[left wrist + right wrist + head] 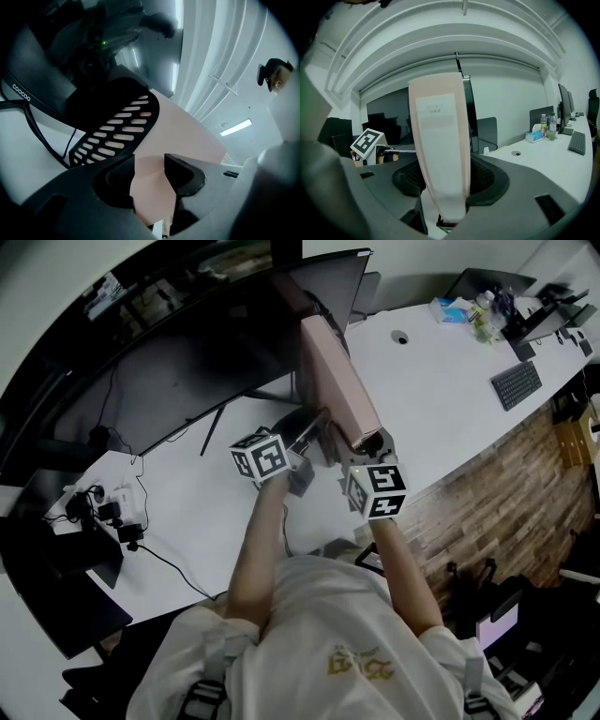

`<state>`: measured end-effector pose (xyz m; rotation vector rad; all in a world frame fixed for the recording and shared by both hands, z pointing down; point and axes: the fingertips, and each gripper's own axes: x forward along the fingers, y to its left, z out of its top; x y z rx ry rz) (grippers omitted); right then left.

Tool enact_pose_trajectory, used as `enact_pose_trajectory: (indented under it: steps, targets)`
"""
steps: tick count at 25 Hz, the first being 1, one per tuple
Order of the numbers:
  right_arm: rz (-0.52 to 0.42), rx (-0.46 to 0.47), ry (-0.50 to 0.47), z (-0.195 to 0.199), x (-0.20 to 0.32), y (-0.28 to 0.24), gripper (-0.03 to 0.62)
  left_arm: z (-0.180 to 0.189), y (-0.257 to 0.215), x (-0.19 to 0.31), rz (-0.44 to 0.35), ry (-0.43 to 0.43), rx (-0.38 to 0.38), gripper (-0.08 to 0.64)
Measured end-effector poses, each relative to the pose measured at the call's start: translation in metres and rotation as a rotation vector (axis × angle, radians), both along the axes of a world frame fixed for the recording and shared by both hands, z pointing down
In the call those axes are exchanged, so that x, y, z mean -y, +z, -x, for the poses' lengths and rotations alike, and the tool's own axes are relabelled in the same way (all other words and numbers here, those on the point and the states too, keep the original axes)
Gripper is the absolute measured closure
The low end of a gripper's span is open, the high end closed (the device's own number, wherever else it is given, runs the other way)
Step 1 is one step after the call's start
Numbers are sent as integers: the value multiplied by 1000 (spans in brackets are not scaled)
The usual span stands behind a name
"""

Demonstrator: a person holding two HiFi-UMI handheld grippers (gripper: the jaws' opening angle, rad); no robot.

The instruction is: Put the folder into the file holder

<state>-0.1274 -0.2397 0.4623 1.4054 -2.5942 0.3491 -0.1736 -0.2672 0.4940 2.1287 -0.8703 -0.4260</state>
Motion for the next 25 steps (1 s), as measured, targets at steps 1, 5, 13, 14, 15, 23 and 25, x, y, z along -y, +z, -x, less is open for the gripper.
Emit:
enact_pose_trajectory:
  steps: [1, 5, 13, 14, 15, 23, 25]
  targets:
    - [-1, -1, 4, -1, -1, -1, 365, 0, -1, -1, -4, -1, 1, 359]
    - [10, 10, 37, -9, -9, 0, 365, 2, -6, -5, -18, -9, 19, 362]
    - [29, 38, 106, -23, -26, 3, 368, 5, -16, -14, -101, -14, 147, 365]
    - [30, 41, 113, -25, -28, 4, 370, 5, -17, -15, -112, -14, 170, 367]
    - [33, 45, 121, -26, -31, 4, 371, 5, -18, -18, -124, -14, 190, 367]
    - [56, 95, 149, -39, -52, 8, 402, 4, -23, -44, -208, -20, 357, 387]
    - [56, 112, 145, -39, -56, 6, 421, 7, -27, -51, -226, -28, 373, 404]
